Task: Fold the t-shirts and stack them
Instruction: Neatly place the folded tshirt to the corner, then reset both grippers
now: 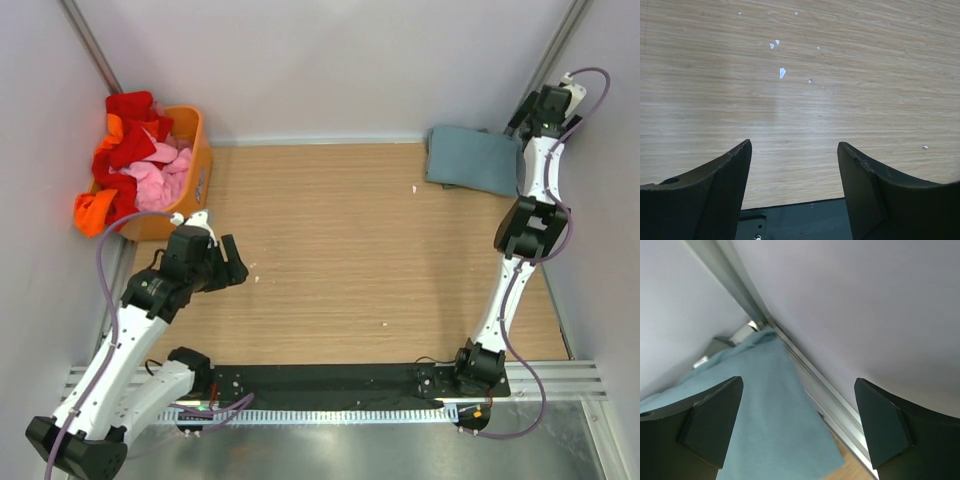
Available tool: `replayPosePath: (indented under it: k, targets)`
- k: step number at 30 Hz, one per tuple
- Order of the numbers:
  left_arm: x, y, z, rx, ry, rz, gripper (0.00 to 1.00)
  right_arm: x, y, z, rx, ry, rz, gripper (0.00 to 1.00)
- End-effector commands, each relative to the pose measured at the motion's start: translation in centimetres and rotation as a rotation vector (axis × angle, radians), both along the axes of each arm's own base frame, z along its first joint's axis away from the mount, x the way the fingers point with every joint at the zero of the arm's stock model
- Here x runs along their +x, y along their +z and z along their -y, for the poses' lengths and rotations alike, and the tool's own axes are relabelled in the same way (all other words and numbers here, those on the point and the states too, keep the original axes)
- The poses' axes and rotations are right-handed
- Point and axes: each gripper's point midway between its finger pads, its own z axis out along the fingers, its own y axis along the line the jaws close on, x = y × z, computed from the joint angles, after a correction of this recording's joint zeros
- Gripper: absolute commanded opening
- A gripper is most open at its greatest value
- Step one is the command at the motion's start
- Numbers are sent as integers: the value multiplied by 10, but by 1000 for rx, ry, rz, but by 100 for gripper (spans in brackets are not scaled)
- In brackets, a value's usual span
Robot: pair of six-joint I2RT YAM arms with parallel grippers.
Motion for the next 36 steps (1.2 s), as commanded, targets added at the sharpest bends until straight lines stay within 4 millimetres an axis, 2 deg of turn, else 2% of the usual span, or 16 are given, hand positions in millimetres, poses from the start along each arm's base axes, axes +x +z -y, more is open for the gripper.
replayPosePath:
  k: [1,5,6,10,11,15,16,18,19,20,22,23,25,26,30,36]
  targets:
    - [2,9,-4,0,29,45,71,-32,137,12,-45,-137,286,100]
    - [2,13,-3,-2,23,62,71,-50,155,-17,46,-59,311,100]
    - [2,13,-4,-2,24,63,71,-51,126,-28,107,-24,260,100]
    - [1,18,-5,-9,24,85,71,-67,99,-77,282,126,248,100]
    - [1,19,-5,-9,27,92,71,-74,72,-90,338,155,200,100]
    - [-1,24,-7,-15,31,116,71,-107,67,-157,292,269,115,100]
    - [-1,25,-7,-16,29,120,71,-125,91,-164,227,242,140,100]
    - [-1,27,-7,-19,31,129,71,-149,83,-207,183,317,87,100]
    - [-2,27,-8,-19,31,132,71,-171,110,-220,160,331,140,100]
    - [-2,28,-9,-18,35,137,71,-190,88,-229,156,322,88,100]
    - [-2,30,-9,-20,35,149,71,-226,109,-266,152,412,152,100]
    - [-2,31,-10,-19,37,150,71,-242,82,-276,187,436,106,100]
    - [-1,30,-9,-20,34,151,72,-274,93,-294,244,508,173,100]
    - [0,30,-8,-21,32,152,72,-290,71,-308,292,573,140,100]
    - [1,27,-6,-17,25,134,72,-335,68,-331,381,672,198,100]
    - [-1,35,-17,-12,80,181,72,-378,67,-320,366,640,178,100]
